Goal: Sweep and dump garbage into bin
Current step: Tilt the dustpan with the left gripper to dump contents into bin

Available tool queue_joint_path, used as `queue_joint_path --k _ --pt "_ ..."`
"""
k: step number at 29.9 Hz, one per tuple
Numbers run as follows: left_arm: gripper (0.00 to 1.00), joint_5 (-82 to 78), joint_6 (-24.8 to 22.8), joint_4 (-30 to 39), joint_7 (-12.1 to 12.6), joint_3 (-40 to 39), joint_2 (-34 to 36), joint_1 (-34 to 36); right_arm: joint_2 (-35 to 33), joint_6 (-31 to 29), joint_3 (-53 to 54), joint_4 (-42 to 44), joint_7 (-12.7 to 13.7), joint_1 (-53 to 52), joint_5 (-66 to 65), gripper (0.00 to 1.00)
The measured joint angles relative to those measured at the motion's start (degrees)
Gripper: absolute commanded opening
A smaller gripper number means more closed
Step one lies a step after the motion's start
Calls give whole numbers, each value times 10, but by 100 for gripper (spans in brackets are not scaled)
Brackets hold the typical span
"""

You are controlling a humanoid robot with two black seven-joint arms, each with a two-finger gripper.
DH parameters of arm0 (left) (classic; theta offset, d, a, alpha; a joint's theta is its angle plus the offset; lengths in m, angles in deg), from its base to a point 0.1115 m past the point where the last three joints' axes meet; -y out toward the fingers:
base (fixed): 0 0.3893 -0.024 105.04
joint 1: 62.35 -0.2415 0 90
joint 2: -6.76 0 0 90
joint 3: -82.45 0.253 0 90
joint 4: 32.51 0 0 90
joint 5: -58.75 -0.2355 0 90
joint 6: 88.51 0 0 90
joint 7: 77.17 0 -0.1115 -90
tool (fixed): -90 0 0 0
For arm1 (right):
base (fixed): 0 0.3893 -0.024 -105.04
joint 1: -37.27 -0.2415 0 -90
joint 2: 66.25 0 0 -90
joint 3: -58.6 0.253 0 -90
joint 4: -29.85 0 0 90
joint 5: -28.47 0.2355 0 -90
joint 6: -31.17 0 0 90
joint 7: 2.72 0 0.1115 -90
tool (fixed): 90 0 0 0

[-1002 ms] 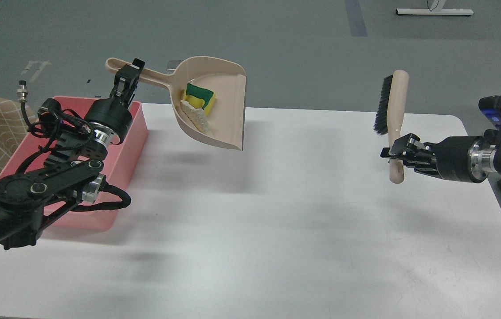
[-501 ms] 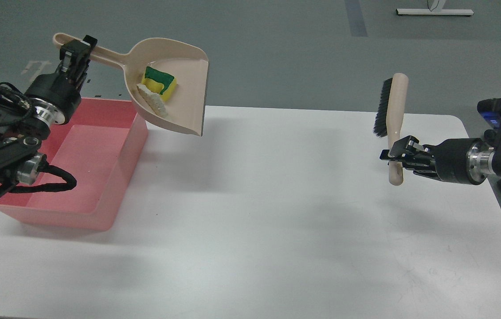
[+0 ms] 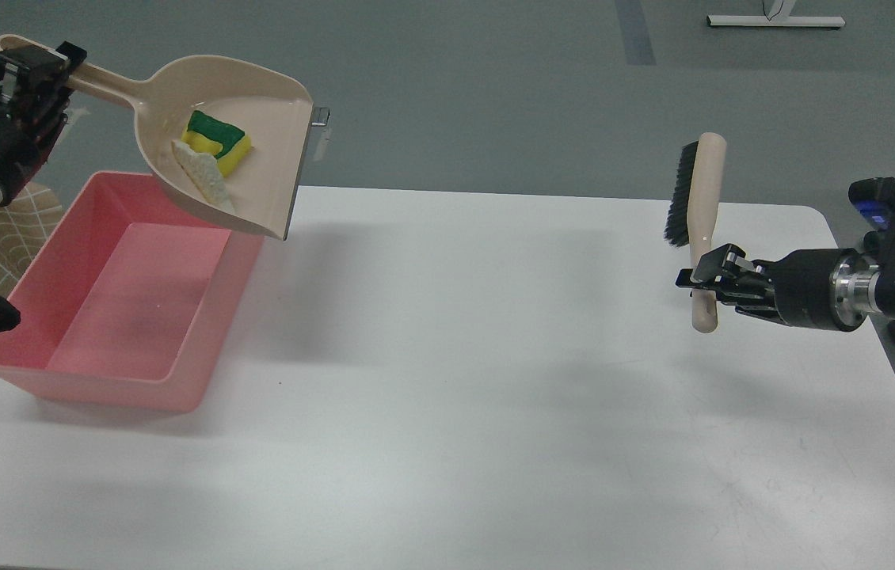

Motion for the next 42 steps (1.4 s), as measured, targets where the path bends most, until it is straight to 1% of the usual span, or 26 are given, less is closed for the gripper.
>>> queue_joint_path --k 5,11,16,22,31,35,42 --pt "0 4 -21 -17 -5 0 16 -3 0 0 0 0 1 0 0 0" --pt "0 4 -55 -57 -25 2 35 -6 0 0 -3 -1 1 1 0 0" --pt "0 4 -89 -109 -42 3 42 -13 0 0 -3 -1 1 3 0 0" --pt "0 4 -114 -163 -44 8 50 -30 0 0 -3 -1 1 4 0 0" --pt "0 -6 -110 -182 -45 13 62 -74 4 0 -3 -1 1 4 0 0" --pt "0 -29 -93 -183 -44 14 68 -88 8 0 -3 0 1 4 0 0" --pt "0 -81 -67 -182 -44 10 70 -87 8 0 -3 0 1 4 0 0"
